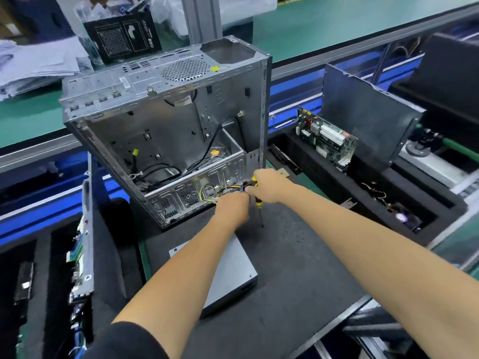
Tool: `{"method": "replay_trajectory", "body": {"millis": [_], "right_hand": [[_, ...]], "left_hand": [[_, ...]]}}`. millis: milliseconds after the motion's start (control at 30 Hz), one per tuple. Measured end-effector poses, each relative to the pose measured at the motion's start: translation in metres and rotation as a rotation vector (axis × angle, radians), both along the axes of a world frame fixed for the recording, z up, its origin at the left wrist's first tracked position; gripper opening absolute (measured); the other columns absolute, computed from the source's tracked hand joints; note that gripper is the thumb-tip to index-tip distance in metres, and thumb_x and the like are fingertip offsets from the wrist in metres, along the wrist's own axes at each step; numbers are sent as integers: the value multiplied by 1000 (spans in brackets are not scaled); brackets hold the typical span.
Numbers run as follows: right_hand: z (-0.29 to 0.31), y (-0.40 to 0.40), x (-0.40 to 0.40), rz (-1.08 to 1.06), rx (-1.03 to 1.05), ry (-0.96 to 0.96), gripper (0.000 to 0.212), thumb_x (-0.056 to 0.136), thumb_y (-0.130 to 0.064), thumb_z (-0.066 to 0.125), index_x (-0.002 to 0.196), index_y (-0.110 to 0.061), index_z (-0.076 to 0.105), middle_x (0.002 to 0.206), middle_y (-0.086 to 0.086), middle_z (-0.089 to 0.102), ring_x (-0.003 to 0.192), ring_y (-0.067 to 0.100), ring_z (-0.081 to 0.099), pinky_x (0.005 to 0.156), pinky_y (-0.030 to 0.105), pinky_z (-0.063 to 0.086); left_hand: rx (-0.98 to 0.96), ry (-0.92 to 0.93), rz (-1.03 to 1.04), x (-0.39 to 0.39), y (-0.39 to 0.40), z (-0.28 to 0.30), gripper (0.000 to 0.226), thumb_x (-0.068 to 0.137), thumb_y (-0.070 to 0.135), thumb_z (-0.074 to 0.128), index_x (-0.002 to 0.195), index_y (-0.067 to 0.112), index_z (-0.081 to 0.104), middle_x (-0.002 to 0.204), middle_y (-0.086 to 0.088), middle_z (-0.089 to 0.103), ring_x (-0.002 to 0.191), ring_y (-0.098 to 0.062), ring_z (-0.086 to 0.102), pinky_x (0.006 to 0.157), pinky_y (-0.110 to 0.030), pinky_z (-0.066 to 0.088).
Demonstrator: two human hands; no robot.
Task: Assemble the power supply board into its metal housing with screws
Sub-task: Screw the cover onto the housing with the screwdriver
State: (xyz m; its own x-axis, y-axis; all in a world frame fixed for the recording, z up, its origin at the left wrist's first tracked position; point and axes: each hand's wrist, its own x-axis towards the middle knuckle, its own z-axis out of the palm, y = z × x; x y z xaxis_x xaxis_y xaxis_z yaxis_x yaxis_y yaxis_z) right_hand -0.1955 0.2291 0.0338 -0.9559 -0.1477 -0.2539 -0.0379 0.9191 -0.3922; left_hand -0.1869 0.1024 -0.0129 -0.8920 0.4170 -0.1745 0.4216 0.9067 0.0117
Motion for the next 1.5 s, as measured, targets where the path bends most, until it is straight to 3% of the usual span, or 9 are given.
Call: {"method": "replay_trajectory", "body": {"millis": [100, 233, 500, 800, 1100, 1233, 1333, 1400, 1500], "right_hand": [[-8, 11, -7, -25, -33, -66, 38, 95, -39, 53, 70, -16, 37, 66, 4, 49, 60, 21, 49, 47, 30, 34], [-18, 20, -12, -30, -46, -94, 36, 94, -37, 54, 71, -12, 42, 66, 8, 57, 54, 19, 53, 44, 27, 35], [-31, 24, -18, -22, -27, -128, 36, 91, -38, 58, 70, -13, 43, 60, 3, 54, 50, 14, 48, 44, 27, 32], [-21, 16, -14, 19, -10, -168, 29, 92, -31, 58, 80, -5, 52, 66, 8, 56, 53, 17, 49, 45, 26, 34], [1, 6, -6, 35, -57, -87, 32, 90, -26, 60, 70, -10, 41, 65, 9, 51, 57, 24, 47, 46, 27, 34], [19, -8, 5, 75, -52, 9, 37, 89, -26, 58, 65, -13, 34, 63, 6, 43, 58, 22, 39, 49, 30, 30], [34, -26, 13, 103, -72, 72, 36, 89, -24, 55, 63, -14, 32, 62, 3, 40, 55, 20, 37, 48, 29, 28], [43, -41, 19, 126, -79, 108, 36, 89, -24, 54, 62, -14, 33, 60, 3, 41, 55, 21, 37, 47, 30, 29], [53, -63, 31, 172, -122, 160, 36, 90, -25, 54, 63, -15, 31, 60, 1, 42, 53, 21, 41, 48, 29, 31]], "left_hand": [[-226, 75, -117, -7, 20, -14, 32, 91, 4, 47, 122, 9, 55, 113, -7, 66, 103, -26, 65, 71, -29, 40], [-356, 55, -153, -12, 34, -24, 32, 91, 2, 48, 121, 10, 56, 114, -5, 67, 104, -25, 66, 66, -28, 36], [-297, -23, -92, -18, 32, -39, 41, 92, -2, 45, 132, 9, 47, 120, -8, 64, 110, -29, 63, 73, -35, 48], [-219, -58, -79, -15, 28, -41, 34, 90, -1, 48, 122, 9, 54, 120, -8, 62, 110, -29, 62, 79, -35, 50], [195, -227, 81, -2, 20, -16, 13, 82, 0, 48, 93, 4, 53, 98, -20, 59, 92, -36, 59, 64, -34, 40], [496, -321, 202, 6, -2, 2, 16, 86, -3, 45, 97, 4, 55, 95, -10, 58, 88, -25, 54, 75, -31, 45], [706, -284, 291, 21, -24, 18, 31, 89, -9, 41, 69, 11, 54, 71, 4, 56, 70, -13, 51, 58, -7, 40], [789, -238, 336, 32, -39, 27, 34, 89, -8, 41, 63, 12, 49, 63, 5, 48, 58, -13, 45, 45, -11, 36], [915, -124, 398, 50, -64, 33, 22, 88, -4, 49, 69, 2, 58, 69, -6, 54, 62, -18, 44, 53, -20, 37]]}}
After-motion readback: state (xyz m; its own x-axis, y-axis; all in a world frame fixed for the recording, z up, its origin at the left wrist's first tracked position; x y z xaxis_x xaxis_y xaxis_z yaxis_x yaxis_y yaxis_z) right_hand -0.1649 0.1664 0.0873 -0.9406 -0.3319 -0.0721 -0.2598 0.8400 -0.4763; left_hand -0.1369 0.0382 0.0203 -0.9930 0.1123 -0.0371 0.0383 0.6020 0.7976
